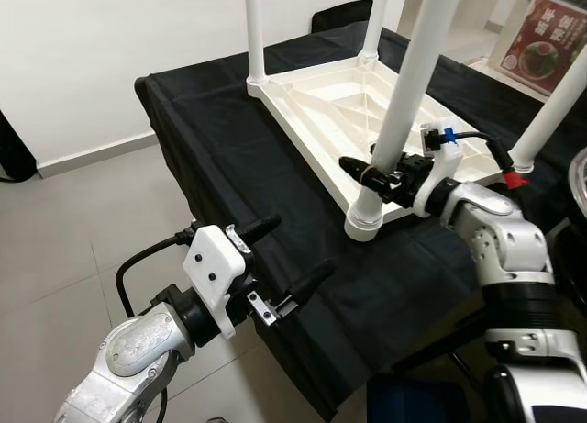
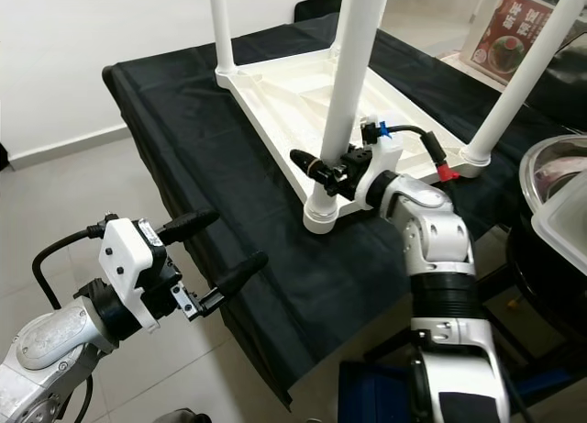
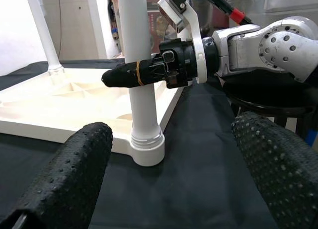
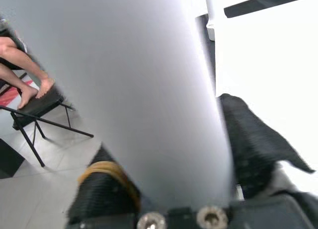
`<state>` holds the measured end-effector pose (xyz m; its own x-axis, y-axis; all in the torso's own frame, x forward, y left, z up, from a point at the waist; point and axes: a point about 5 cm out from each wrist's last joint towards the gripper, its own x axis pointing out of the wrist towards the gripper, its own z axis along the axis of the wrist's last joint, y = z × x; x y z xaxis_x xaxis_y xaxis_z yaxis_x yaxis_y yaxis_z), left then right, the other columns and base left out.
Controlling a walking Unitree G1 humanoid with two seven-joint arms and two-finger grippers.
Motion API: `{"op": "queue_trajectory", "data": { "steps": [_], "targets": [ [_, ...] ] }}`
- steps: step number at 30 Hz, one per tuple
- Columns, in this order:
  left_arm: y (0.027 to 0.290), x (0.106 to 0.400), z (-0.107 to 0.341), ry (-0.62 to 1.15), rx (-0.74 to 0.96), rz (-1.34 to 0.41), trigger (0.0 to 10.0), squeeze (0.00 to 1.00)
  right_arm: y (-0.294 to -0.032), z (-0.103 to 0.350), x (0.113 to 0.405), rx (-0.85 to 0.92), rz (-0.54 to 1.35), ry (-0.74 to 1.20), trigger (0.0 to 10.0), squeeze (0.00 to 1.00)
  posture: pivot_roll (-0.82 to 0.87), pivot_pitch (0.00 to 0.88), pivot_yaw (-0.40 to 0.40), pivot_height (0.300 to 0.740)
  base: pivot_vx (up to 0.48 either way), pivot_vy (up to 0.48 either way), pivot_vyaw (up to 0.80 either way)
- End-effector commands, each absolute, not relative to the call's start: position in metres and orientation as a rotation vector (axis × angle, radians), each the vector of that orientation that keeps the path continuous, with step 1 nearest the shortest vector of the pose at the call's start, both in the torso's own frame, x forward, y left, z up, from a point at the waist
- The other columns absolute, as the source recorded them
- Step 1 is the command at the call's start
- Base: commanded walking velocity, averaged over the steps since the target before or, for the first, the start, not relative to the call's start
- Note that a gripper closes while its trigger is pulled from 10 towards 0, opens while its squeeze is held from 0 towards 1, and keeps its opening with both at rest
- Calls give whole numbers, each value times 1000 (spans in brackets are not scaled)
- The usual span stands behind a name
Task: Building children table
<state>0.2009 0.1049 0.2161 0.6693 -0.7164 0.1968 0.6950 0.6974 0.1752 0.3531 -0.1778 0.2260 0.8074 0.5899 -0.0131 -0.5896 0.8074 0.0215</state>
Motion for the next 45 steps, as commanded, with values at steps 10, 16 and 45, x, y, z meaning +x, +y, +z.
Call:
{"op": "queue_trajectory", "data": {
  "steps": [10,16,45],
  "targets": [
    [105,202,212,-244,85,-802,10000,0,-165,221,338,10,6,-97,0,0,62,89,-61,740,0,0,0],
    [107,203,211,-240,94,-797,10000,0,-145,211,334,53,22,-61,0,0,65,89,-55,740,0,0,0],
    [107,206,214,-255,90,-789,10000,0,-176,253,356,-96,678,-52,10000,1000,28,100,-45,740,0,0,0]
  ]
}}
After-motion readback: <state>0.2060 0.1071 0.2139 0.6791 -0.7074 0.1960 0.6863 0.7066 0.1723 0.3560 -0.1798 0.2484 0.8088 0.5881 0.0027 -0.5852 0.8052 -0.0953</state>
